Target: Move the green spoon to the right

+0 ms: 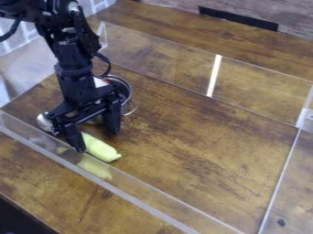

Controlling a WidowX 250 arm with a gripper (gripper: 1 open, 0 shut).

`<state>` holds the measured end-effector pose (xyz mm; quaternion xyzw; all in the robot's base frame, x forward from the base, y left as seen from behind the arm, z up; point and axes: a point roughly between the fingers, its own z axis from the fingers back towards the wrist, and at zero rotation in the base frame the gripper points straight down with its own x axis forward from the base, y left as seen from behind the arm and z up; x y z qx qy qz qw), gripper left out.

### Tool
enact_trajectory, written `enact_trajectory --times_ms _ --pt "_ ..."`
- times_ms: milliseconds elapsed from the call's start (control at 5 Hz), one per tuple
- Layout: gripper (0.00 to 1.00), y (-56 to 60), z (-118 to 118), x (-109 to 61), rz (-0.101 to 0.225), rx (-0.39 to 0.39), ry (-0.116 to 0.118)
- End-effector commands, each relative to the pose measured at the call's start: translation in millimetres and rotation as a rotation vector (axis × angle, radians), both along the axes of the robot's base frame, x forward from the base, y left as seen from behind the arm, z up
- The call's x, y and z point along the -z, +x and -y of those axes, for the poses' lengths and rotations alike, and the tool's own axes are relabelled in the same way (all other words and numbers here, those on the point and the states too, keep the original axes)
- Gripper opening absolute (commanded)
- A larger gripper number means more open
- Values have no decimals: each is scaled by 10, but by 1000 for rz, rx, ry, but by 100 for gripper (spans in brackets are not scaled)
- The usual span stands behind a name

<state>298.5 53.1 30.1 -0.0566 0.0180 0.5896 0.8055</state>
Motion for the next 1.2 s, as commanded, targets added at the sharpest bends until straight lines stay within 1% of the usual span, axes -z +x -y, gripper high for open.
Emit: enact_trajectory --times_ms 0,200,600,1000 --pt "100 80 -122 -68 26 -18 16" --pt "100 121 -150 -102 25 -14 16" --pt "100 160 13 -152 19 129 10" --pt "100 263 12 -136 11 147 2"
